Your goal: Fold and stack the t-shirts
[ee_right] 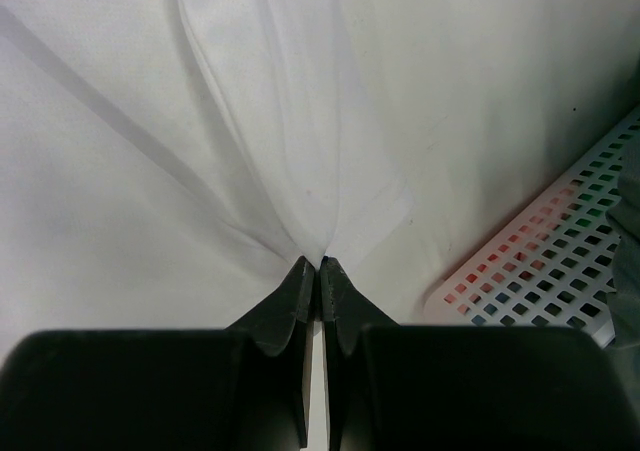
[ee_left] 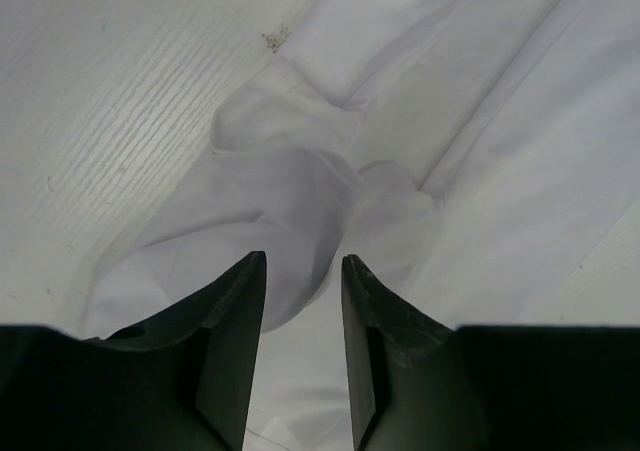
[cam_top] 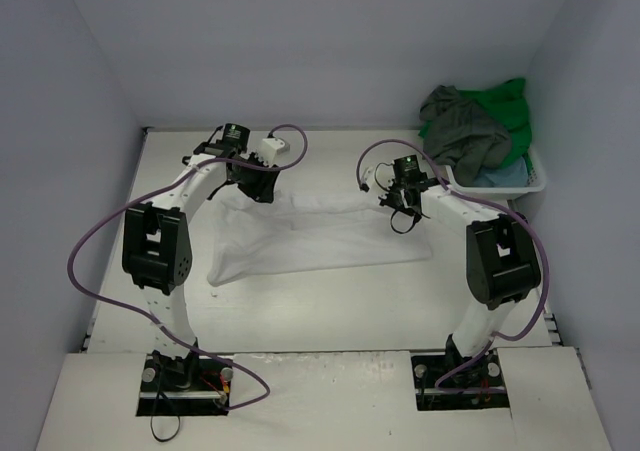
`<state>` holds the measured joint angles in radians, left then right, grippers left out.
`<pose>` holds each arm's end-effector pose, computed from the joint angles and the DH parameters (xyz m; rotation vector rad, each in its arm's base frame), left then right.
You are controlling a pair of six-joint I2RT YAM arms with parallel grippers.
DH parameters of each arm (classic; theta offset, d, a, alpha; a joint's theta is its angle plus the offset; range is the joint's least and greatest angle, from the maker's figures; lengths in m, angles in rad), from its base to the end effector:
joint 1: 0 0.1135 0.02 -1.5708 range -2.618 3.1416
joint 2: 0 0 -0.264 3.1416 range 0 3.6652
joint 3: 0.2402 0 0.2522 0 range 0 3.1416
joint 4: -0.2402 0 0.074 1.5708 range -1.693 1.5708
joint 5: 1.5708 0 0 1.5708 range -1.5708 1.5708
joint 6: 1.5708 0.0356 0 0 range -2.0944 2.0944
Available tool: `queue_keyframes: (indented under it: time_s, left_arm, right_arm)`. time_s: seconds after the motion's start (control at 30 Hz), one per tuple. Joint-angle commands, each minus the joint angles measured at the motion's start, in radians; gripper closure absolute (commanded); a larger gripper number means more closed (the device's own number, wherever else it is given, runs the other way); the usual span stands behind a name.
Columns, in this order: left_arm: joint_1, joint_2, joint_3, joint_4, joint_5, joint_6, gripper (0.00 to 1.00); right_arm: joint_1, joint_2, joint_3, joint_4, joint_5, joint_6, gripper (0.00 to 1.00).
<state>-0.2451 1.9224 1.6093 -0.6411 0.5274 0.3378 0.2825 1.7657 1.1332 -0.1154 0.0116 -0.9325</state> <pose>0.4060 -0.1200 0.2575 0.9009 2.2739 -0.6213 0.3694 0.1068 0.2015 -1.3328 1.9275 -0.3394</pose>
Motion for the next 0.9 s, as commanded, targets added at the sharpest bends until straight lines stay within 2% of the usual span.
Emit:
queue_keyframes:
  time_s: [0.0, 0.37, 0.43, 0.53, 0.87]
  left_arm:
    - [-0.003, -0.014, 0.044, 0.021, 0.028, 0.012, 0.70]
    - [-0.010, 0.001, 0.049, 0.006, 0.039, 0.006, 0.69]
    - [-0.010, 0.001, 0.047, 0.008, 0.039, 0.007, 0.76]
    - [-0.013, 0.000, 0.054, 0.008, 0.025, 0.001, 0.99]
    - [-0.014, -0.089, 0.040, 0.023, -0.035, -0.010, 1.00]
  right_arm:
    - [0.004, 0.000, -0.006, 0.031, 0.005, 0.008, 1.00]
    - [0.003, -0.003, -0.012, 0.036, 0.007, 0.008, 1.00]
    - [0.003, -0.002, -0.015, 0.036, 0.007, 0.009, 1.00]
    - [0.003, 0.001, -0.023, 0.039, 0.008, 0.009, 1.00]
    - [-0.014, 0.026, -0.013, 0.057, 0.007, 0.009, 1.00]
